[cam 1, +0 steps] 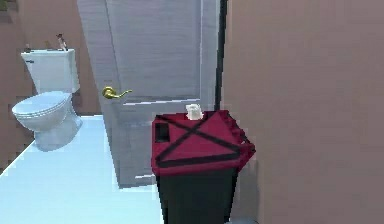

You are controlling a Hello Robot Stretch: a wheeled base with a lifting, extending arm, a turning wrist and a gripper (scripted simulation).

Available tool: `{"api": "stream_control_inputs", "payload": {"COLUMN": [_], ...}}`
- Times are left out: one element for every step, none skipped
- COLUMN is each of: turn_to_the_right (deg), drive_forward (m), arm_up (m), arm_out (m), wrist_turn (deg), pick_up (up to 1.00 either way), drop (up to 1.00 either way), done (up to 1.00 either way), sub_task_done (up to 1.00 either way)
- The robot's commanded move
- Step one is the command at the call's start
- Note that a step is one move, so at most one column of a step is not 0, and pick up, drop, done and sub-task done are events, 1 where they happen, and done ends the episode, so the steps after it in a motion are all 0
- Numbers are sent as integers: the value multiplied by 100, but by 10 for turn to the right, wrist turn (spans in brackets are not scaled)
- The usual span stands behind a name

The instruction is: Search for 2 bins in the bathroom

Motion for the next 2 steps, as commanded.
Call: {"api": "stream_control_inputs", "payload": {"turn_to_the_right": [-450,-90], "drive_forward": [0,0], "arm_up": [0,0], "arm_out": [0,0], "wrist_turn": [0,0], "pick_up": [0,0], "drop": [0,0], "done": [0,0], "sub_task_done": [0,0]}}
